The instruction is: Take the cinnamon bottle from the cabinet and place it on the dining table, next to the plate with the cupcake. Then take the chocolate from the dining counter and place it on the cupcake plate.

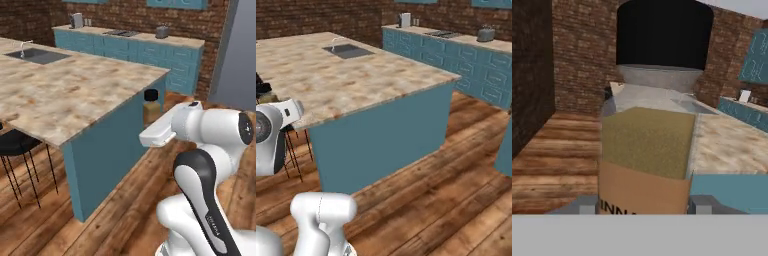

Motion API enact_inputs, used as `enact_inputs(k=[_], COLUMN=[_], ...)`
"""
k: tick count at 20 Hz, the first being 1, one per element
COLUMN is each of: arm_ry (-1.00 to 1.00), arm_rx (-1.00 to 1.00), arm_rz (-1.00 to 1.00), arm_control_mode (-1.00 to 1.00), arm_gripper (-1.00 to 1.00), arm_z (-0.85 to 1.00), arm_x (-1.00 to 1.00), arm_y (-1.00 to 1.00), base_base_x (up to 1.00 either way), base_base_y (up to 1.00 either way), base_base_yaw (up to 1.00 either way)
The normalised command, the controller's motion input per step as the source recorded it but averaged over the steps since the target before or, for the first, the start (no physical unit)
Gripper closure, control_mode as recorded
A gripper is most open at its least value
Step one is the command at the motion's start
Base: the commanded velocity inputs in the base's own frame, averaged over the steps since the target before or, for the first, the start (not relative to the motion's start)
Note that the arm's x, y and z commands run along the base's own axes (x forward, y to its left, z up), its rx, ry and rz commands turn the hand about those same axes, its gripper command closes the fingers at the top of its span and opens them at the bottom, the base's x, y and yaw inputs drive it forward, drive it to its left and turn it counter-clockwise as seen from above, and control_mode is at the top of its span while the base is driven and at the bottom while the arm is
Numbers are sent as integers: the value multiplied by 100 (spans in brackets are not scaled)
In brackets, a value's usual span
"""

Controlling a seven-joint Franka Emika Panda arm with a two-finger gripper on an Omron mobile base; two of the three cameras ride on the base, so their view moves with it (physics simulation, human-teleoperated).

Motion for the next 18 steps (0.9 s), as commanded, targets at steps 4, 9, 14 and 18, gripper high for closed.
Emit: enact_inputs(k=[4, 9, 14, 18], arm_ry=[0, 0, 0, 0], arm_rx=[0, 0, 0, 0], arm_rz=[0, 0, 0, 0], arm_control_mode=[100, 100, 100, 100], arm_gripper=[100, 100, 100, 100], arm_z=[0, 0, 0, 0], arm_x=[0, 0, 0, 0], arm_y=[0, 0, 0, 0], base_base_x=[-16, 0, 69, 100], base_base_y=[75, 98, 81, 32], base_base_yaw=[85, 67, 22, -10])
